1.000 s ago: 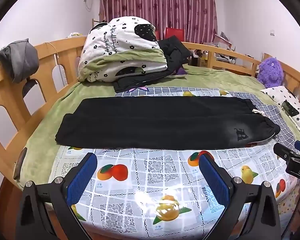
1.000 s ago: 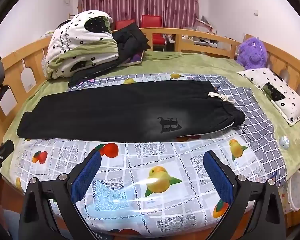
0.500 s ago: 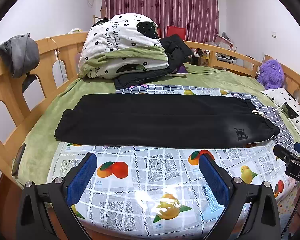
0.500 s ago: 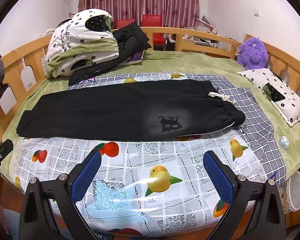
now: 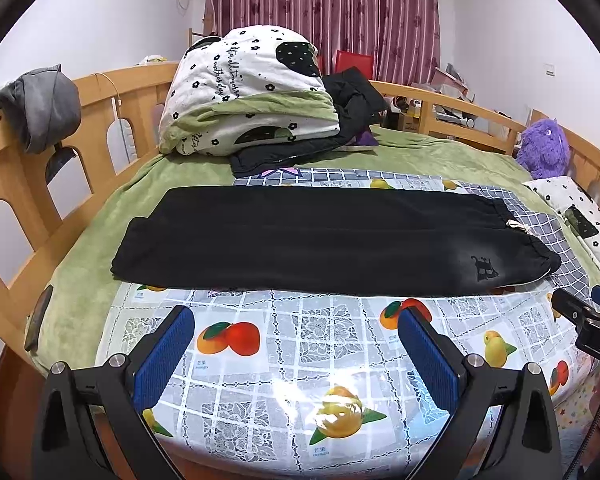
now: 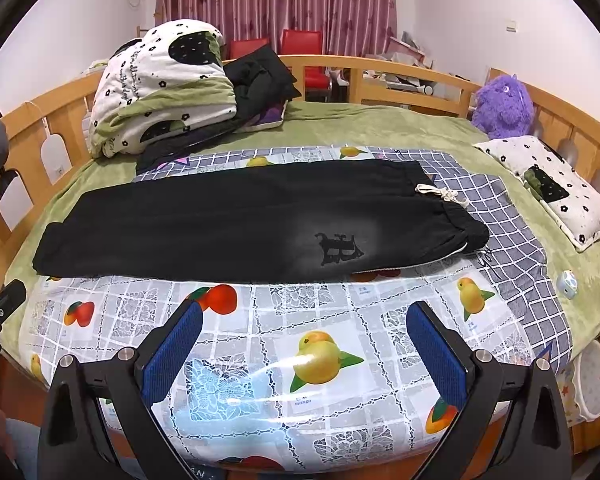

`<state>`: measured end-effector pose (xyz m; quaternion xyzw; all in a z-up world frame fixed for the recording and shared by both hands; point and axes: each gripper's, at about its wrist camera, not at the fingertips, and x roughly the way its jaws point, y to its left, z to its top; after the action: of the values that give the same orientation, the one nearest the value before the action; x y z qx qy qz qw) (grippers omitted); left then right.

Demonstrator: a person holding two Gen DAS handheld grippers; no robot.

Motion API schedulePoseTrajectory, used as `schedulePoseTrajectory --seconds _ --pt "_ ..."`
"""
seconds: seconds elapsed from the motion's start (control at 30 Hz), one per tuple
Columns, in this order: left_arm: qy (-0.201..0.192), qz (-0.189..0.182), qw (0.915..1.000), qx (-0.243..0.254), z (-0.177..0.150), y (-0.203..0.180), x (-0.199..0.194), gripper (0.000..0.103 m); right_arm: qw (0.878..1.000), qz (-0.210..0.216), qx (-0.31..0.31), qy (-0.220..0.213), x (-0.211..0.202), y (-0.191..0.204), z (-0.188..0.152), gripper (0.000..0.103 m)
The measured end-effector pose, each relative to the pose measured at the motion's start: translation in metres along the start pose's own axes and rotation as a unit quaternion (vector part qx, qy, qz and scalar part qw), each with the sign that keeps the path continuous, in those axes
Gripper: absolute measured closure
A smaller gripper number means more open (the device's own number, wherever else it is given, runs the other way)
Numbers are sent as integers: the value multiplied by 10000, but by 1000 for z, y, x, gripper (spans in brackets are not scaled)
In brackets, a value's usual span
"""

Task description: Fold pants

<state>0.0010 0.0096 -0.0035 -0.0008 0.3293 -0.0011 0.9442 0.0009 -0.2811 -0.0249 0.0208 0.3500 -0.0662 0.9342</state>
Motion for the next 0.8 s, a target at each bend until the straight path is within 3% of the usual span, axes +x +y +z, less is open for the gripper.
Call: schedulePoseTrajectory --seconds 0.8 --pt "20 4 10000 -27 0 2 1 0 10000 -10 -2 -6 1 -1 0 3"
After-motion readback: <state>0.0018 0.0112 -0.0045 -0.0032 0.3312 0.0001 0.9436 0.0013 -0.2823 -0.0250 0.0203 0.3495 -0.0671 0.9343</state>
